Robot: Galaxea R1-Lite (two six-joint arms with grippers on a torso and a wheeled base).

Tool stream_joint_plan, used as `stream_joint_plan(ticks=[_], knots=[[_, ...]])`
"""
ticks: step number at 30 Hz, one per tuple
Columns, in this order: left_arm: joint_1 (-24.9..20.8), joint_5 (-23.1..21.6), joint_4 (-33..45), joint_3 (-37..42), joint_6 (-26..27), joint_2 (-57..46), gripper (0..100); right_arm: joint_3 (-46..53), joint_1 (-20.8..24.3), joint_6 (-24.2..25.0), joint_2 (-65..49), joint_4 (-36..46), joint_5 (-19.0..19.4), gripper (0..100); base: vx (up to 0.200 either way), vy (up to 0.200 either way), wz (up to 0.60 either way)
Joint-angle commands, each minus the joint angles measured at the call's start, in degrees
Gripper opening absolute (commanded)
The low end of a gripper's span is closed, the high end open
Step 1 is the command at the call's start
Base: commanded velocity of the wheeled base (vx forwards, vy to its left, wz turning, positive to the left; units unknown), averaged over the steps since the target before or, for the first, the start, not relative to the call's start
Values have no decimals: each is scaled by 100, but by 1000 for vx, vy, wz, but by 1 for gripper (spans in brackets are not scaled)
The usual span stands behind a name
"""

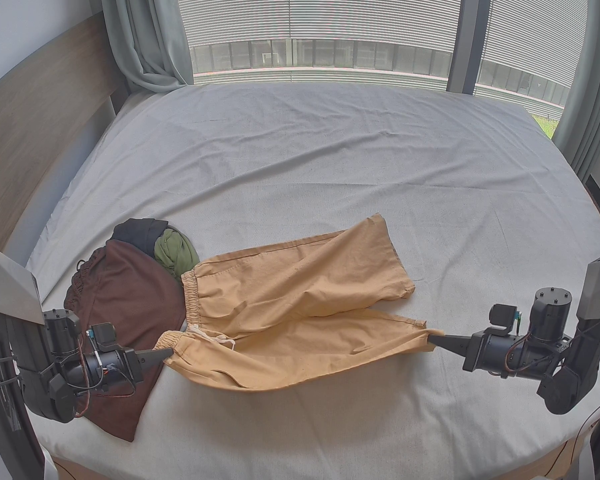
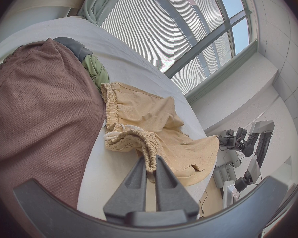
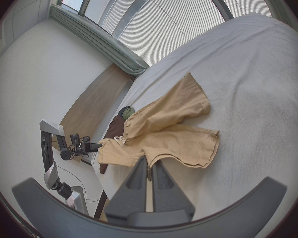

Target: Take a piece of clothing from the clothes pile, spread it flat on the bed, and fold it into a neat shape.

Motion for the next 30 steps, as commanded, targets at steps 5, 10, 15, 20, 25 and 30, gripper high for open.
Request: stream_joint_plan(ticks=[5, 10, 15, 20, 25, 30], knots=[[-65, 9, -17, -120, -140, -119, 0, -544, -16, 238, -73, 8, -16, 0, 0, 0, 0], [-65, 106, -8, -217, -333, -145, 0, -922, 1, 440, -73, 52, -16, 0, 0, 0, 0], [-153, 185, -17, -287, -650, -136, 0, -1317, -43, 458, -108, 474, -25, 0, 0, 0, 0], [-162, 202, -17, -375, -896, -242, 0, -1739, -69, 467, -117, 782, -25, 0, 0, 0, 0], [-179, 457, -17, -542, -1362, -382, 0, -2108, -122, 467, -126, 1116, -25, 0, 0, 0, 0], [-267, 747, -17, -647, -1678, -418, 0, -2486, -157, 467, -126, 1432, -34, 0, 0, 0, 0]])
